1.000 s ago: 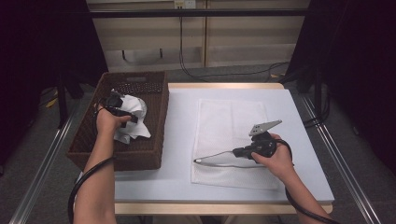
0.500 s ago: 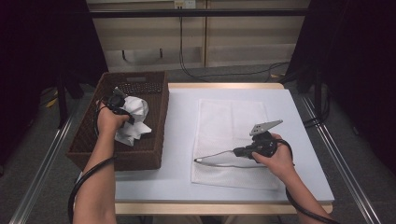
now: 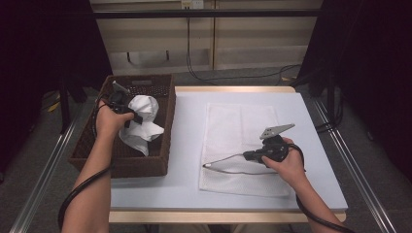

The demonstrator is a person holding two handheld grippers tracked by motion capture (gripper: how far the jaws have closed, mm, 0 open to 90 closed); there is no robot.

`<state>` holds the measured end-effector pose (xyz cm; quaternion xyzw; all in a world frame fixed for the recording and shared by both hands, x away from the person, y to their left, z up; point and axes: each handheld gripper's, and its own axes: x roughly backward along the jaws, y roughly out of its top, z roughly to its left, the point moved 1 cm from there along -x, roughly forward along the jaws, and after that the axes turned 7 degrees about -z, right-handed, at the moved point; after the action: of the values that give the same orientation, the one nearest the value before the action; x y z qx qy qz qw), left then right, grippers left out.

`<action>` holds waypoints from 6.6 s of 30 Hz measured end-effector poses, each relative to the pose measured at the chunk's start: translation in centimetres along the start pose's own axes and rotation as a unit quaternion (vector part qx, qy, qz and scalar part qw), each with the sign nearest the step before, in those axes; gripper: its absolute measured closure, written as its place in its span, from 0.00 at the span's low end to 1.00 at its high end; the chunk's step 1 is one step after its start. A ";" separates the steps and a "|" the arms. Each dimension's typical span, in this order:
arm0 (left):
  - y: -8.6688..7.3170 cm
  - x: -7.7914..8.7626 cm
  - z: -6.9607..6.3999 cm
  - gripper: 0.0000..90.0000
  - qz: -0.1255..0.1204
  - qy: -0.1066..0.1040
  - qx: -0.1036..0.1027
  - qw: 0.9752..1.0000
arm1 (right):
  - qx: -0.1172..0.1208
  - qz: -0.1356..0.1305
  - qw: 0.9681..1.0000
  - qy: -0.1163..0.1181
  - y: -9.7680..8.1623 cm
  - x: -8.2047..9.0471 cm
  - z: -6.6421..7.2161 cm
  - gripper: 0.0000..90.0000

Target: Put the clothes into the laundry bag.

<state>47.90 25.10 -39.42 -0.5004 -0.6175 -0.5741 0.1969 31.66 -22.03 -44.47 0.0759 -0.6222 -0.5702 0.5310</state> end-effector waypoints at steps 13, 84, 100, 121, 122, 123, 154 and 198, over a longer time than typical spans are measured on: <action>1.1 3.4 -2.1 0.79 -0.012 -0.022 -0.007 1.000 | -0.012 -0.010 1.000 -0.022 1.0 0.1 -0.9 1.00; 3.6 9.9 -10.3 0.80 0.051 -0.073 -0.082 0.993 | 0.001 -0.004 1.000 -0.017 2.2 -1.0 0.7 1.00; 3.5 10.2 -14.1 0.80 0.052 -0.119 -0.113 0.985 | 0.001 -0.004 1.000 -0.018 2.4 -1.2 0.5 1.00; 1.5 7.7 -19.4 0.80 0.074 -0.163 -0.181 0.967 | 0.000 0.002 1.000 -0.026 2.7 -1.4 0.0 1.00; 1.4 7.6 -19.6 0.80 0.074 -0.167 -0.183 0.966 | -0.001 0.002 1.000 -0.027 2.7 -1.4 0.0 1.00; 1.2 7.5 -19.8 0.80 0.077 -0.169 -0.185 0.965 | -0.002 0.003 1.000 -0.030 2.7 -1.3 0.0 1.00; -2.3 3.3 -23.1 0.80 0.104 -0.217 -0.229 0.943 | -0.010 -0.007 0.999 -0.037 3.6 -1.3 -0.3 1.00; -5.6 -0.6 -24.4 0.80 0.112 -0.246 -0.241 0.932 | -0.010 -0.016 0.999 -0.040 4.0 -1.4 -0.5 1.00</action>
<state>35.32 3.70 -36.35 -0.7241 -0.4300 -0.5386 -0.0248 34.72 -20.01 -42.22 0.0574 -0.6362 -0.5874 0.4969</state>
